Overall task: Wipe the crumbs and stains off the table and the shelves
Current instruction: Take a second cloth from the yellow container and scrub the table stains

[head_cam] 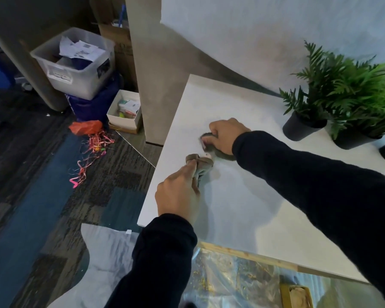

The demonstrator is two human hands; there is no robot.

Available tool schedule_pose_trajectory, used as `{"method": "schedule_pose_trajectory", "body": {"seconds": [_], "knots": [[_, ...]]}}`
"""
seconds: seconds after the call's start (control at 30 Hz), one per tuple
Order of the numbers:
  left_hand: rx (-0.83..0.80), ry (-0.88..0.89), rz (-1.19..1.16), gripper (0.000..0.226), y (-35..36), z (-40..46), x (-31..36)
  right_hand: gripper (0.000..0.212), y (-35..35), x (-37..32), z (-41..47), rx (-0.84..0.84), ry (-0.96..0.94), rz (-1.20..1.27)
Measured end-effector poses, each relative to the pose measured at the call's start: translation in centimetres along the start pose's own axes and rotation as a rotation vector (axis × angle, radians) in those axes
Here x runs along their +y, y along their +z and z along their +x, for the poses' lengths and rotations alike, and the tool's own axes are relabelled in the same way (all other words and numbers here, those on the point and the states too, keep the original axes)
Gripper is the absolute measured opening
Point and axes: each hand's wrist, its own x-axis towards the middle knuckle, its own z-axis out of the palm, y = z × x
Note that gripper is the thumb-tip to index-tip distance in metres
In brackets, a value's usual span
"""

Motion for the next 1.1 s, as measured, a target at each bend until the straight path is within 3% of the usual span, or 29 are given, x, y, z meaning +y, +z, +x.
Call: {"method": "schedule_pose_trajectory", "body": {"seconds": [0.07, 0.17, 0.27, 0.47, 0.67, 0.9, 1.1], "knots": [[0.011, 0.027, 0.0, 0.027, 0.1, -0.1, -0.1, 0.022, 0.2, -1.9, 2.8, 0.089, 0.001, -0.023], [0.05, 0.063, -0.01, 0.035, 0.3, -0.3, -0.4, 0.038, 1.7, -4.8, 5.5, 0.239, 0.002, -0.25], [0.093, 0.074, -0.018, 0.04, 0.9, -0.4, -1.1, 0.036, 2.5, -6.2, 5.1, 0.341, -0.057, -0.312], [0.092, 0.083, -0.048, 0.042, 1.7, -0.3, -2.0, 0.028, 4.8, -1.6, -4.7, 0.236, -0.24, -0.078], [0.1, 0.12, -0.133, 0.038, 0.8, -0.6, -1.4, 0.036, 7.0, 6.8, -11.2, 0.193, 0.015, -0.014], [-0.064, 0.091, -0.054, 0.041, 0.1, -3.0, -2.0, 0.036, 9.3, 8.2, -21.2, 0.156, 0.17, -0.026], [-0.121, 0.143, -0.053, 0.04, -1.2, -5.4, -1.0, 0.066, 11.0, 9.9, -26.9, 0.11, 0.276, -0.047]]}}
